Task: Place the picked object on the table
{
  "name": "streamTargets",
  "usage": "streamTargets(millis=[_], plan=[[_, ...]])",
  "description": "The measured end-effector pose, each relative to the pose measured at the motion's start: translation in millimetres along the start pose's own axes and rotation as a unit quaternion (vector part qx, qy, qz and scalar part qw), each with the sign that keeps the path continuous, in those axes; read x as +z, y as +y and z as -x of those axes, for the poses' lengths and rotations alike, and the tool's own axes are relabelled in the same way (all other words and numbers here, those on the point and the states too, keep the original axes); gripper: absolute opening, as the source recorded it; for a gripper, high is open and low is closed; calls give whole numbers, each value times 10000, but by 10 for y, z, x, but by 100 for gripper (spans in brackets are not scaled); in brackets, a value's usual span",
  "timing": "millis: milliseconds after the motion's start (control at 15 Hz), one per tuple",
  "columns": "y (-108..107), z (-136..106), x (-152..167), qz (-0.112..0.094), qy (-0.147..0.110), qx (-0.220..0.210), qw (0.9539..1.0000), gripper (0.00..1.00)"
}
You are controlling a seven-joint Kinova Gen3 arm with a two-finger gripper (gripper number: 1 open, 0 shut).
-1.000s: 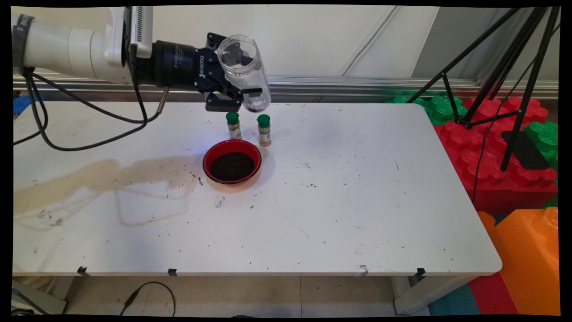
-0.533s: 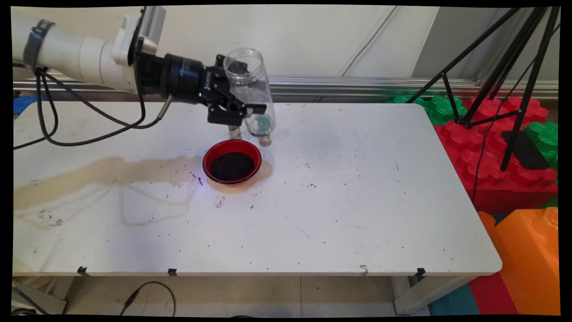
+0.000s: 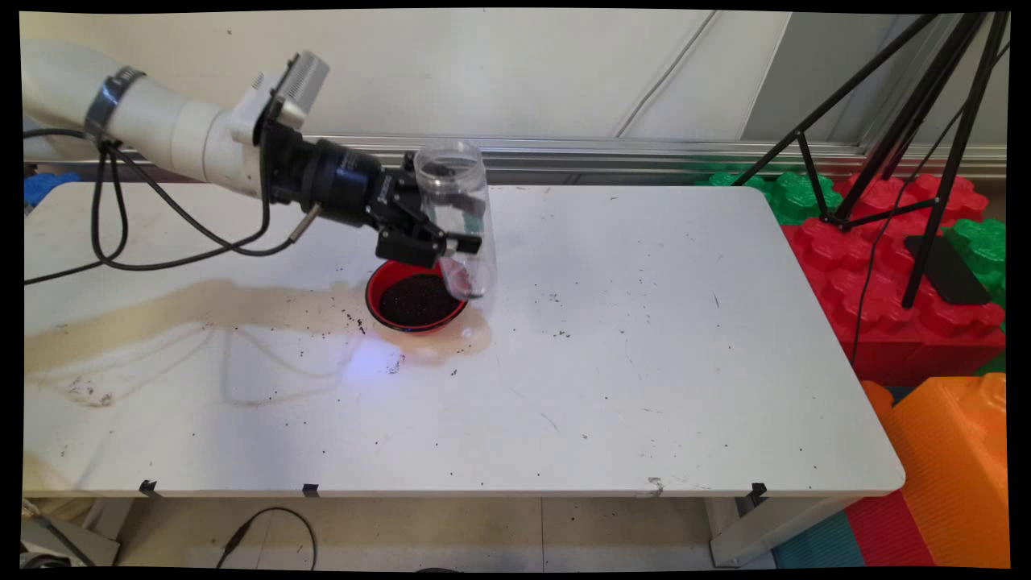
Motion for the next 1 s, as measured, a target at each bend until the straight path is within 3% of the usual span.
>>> streamTargets(millis=[600, 1000], plan=[[42, 430, 201, 503, -366, -368, 9974, 0], [77, 651, 295, 657, -531, -429, 9955, 0]])
